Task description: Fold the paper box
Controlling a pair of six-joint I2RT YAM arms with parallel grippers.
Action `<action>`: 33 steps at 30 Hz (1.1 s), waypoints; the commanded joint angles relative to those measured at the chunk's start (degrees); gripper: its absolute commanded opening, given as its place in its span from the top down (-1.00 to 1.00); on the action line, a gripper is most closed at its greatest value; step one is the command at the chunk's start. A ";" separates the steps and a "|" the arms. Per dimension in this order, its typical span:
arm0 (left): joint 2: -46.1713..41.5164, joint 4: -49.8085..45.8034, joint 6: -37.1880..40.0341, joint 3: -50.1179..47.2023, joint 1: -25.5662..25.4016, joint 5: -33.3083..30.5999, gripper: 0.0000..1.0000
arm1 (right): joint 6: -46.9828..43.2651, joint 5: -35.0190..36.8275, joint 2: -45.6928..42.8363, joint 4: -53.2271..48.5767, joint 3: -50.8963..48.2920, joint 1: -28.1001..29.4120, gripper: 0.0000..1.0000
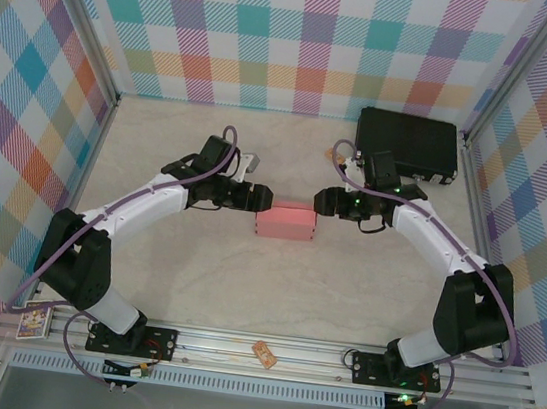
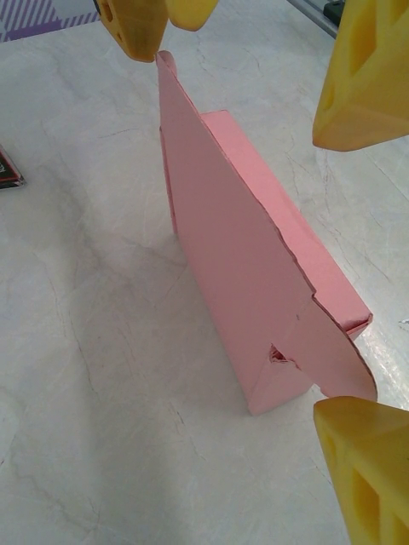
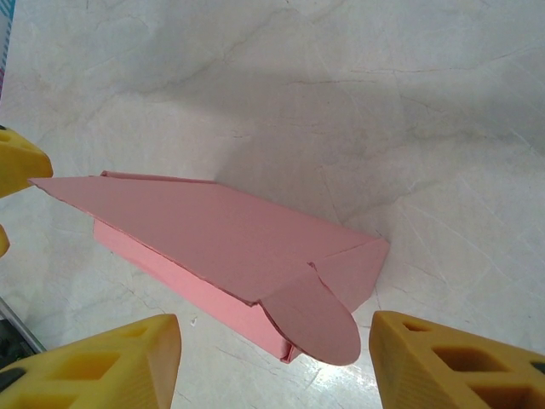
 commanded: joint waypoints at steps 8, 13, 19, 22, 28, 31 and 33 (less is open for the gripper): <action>0.73 -3.41 0.04 1.27 -1.11 -2.72 -0.49 | 0.57 -0.48 0.74 -0.27 -0.59 1.06 -0.18; 1.31 -2.98 -1.13 1.30 -1.47 -2.46 -0.44 | 1.12 -0.30 1.19 -0.12 -0.41 1.66 -0.16; 1.93 -3.01 -1.75 1.52 -1.65 -2.62 -0.34 | 2.13 0.84 1.77 -0.58 -0.45 1.99 -0.14; 2.18 -2.94 -1.90 1.51 -1.74 -2.66 -0.29 | 3.24 1.05 1.91 -0.08 -0.90 1.99 -0.12; 2.60 -2.58 -2.65 2.09 -2.00 -2.25 -0.14 | 5.48 1.19 2.12 1.19 -0.94 2.27 -0.03; 2.63 -2.76 -2.68 2.46 -2.13 -2.12 -0.08 | 5.96 1.24 2.21 1.23 -0.68 2.43 -0.01; 2.54 -2.71 -2.65 2.66 -2.18 -2.10 -0.05 | 6.22 1.19 2.21 1.34 -0.59 2.49 0.01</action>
